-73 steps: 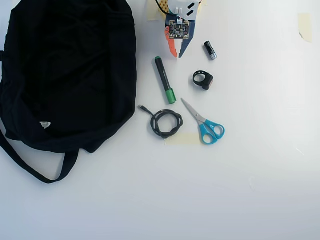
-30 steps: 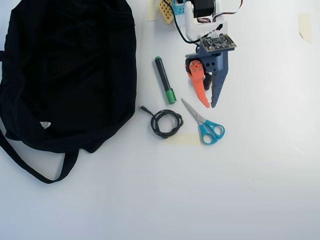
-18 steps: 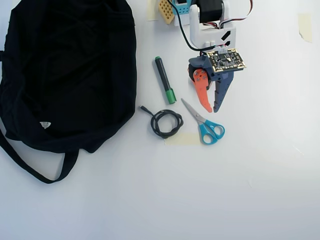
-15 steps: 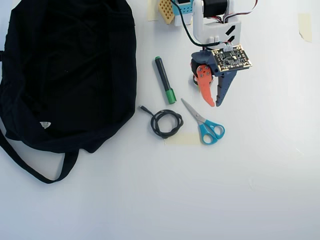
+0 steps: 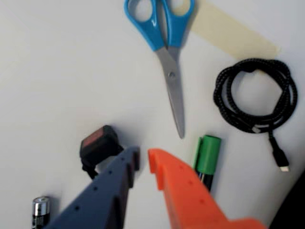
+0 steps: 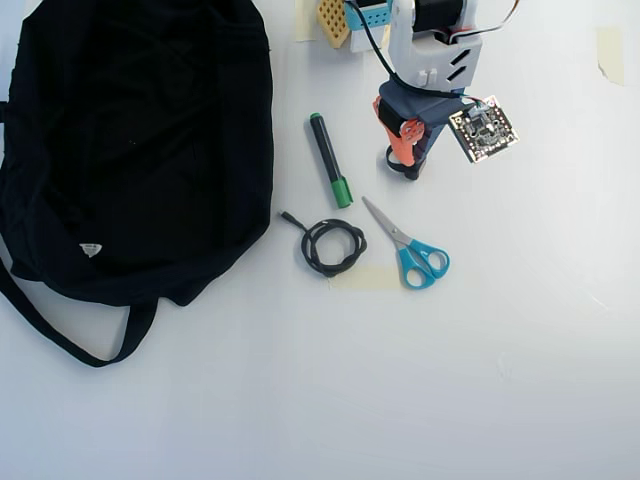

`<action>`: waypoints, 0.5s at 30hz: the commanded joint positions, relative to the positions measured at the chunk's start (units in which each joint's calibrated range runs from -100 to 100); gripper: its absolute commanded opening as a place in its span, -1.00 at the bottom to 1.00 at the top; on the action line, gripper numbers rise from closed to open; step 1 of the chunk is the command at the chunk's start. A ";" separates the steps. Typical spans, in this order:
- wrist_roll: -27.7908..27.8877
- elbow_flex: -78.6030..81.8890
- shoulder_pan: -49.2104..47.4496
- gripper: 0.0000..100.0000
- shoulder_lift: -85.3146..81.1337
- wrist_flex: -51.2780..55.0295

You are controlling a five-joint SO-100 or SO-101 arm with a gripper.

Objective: Put the bike light into the black bag

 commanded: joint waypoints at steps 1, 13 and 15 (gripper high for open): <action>0.62 1.04 0.70 -0.95 -1.53 -0.08; 6.81 11.74 1.00 -0.94 -0.37 -9.90; 7.22 13.08 0.85 -0.94 -0.37 -9.90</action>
